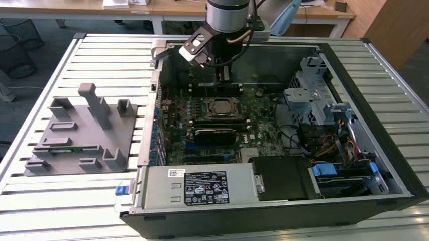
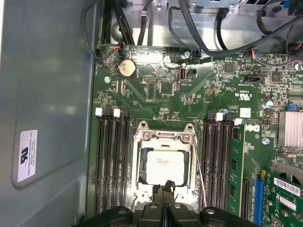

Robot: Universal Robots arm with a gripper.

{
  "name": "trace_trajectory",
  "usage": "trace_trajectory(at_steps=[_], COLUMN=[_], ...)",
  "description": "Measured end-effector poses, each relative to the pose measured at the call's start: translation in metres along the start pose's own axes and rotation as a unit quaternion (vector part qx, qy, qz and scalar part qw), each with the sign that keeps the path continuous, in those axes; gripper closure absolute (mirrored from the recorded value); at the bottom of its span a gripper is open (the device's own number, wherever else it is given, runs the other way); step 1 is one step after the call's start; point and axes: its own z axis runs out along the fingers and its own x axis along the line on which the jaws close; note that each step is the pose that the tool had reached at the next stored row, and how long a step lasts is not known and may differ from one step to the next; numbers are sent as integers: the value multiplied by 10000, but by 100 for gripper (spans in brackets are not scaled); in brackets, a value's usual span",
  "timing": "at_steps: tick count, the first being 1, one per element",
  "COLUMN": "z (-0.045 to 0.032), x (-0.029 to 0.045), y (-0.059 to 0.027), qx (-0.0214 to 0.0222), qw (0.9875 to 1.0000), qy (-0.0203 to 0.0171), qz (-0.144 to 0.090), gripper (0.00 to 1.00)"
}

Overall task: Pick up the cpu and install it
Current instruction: 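Install the first cpu locking lever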

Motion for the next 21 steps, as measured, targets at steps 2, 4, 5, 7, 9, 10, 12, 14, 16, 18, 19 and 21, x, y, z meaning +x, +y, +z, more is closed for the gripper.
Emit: trace_trajectory(at_steps=[2, 4, 5, 7, 9, 10, 12, 14, 16, 18, 19, 21], z=[-22, -47, -59, -80, -98, -105, -108, -108, -109, -109, -109, -109], x=[0, 1, 1, 1, 2, 2, 2, 2, 2, 2, 2, 2], y=[0, 0, 1, 1, 1, 1, 1, 1, 1, 1, 1, 1], qx=[1, 1, 1, 1, 1, 1, 0, 1, 2, 4, 5, 7], qw=[10000, 10000, 10000, 10000, 10000, 10000, 10000, 10000, 9999, 9995, 9992, 9985], qy=[-10, -15, -17, -21, -23, -25, -25, -25, -26, -30, -33, -42], qz=[0, 0, 0, 0, -1, 0, -2, -30, -152, -319, -398, -548], gripper=[89, 89, 89, 89, 89, 89, 89, 89, 89, 89, 89, 89])
